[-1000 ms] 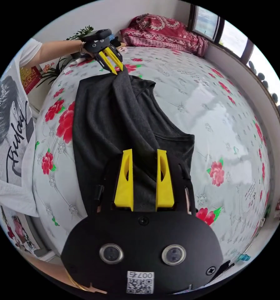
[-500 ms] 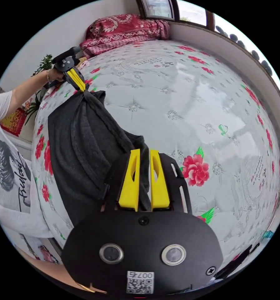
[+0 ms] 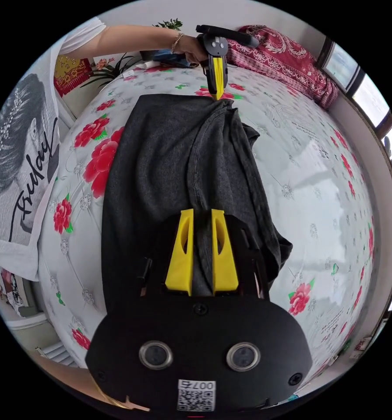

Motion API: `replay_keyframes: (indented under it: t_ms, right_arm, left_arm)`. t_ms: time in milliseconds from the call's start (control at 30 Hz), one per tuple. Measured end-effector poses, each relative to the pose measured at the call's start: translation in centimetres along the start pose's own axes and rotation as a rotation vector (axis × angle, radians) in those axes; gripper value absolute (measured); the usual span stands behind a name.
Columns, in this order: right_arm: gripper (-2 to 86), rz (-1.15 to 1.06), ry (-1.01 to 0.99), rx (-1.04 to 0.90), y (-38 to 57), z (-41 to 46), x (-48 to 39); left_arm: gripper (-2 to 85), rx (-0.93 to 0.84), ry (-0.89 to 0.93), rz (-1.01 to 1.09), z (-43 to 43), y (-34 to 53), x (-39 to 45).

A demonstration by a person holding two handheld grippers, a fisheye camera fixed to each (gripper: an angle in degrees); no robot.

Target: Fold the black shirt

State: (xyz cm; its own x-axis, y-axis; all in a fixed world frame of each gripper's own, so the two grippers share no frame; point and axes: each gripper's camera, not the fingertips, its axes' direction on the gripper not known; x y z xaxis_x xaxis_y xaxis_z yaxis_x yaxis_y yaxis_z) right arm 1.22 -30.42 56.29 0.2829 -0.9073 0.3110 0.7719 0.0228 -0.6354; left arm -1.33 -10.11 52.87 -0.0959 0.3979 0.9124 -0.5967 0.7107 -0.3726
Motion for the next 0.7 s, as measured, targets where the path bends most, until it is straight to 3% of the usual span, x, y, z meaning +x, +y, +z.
replay_keyframes:
  t_ms: [167,367,500,700]
  right_arm:
    - [0.9,0.069,-0.086,0.069,0.9,-1.7,3.2]
    - [0.4,0.209,0.055,0.056,1.1,-1.4,9.4]
    - [1.5,0.351,0.042,-0.01,1.9,1.6,13.6]
    - [5.7,0.594,-0.037,0.235,8.2,-2.7,12.6]
  left_arm:
    - [-1.0,0.009,0.0,-0.013,0.6,0.5,-1.1]
    - [-1.0,0.021,-0.011,-0.045,1.4,1.0,-2.5]
    - [-1.0,0.046,-0.007,-0.093,1.3,2.0,-3.4]
    - [-0.9,0.149,0.087,-0.212,1.9,8.0,-3.2]
